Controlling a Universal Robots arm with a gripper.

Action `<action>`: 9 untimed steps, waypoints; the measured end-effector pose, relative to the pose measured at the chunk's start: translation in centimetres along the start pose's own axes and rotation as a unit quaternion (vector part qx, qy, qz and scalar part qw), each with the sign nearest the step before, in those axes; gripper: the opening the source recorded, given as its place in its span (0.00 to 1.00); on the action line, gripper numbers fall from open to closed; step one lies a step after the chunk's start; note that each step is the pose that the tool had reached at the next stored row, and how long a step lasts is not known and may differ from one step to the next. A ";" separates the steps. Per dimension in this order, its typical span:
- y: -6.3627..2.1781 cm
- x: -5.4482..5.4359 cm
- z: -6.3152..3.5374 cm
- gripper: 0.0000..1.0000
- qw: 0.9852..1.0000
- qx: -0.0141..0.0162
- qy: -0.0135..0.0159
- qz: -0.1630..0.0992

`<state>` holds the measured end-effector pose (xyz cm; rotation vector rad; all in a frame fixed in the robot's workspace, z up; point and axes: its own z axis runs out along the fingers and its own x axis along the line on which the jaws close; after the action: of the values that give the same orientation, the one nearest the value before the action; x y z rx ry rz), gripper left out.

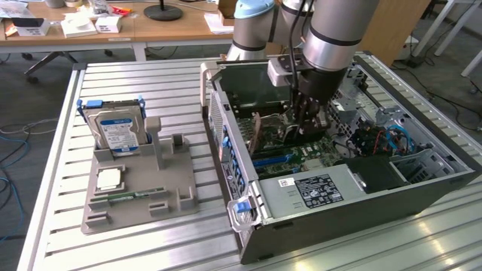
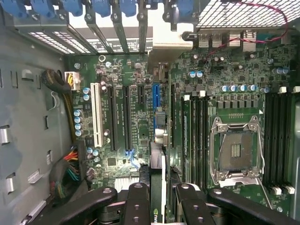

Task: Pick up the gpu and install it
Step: 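Insert the gpu into the slot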

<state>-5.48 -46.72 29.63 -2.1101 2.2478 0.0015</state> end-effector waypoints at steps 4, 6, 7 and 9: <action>0.02 0.0 0.46 0.26 1.000 0.000 0.000 0.000; 0.03 0.0 0.66 0.26 1.000 0.000 0.000 0.000; 0.03 0.0 0.75 0.26 1.000 0.000 0.000 0.000; 0.03 0.0 0.92 0.26 1.000 0.000 0.000 0.000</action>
<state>-5.48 -46.72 28.71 -2.1101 2.2477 0.0015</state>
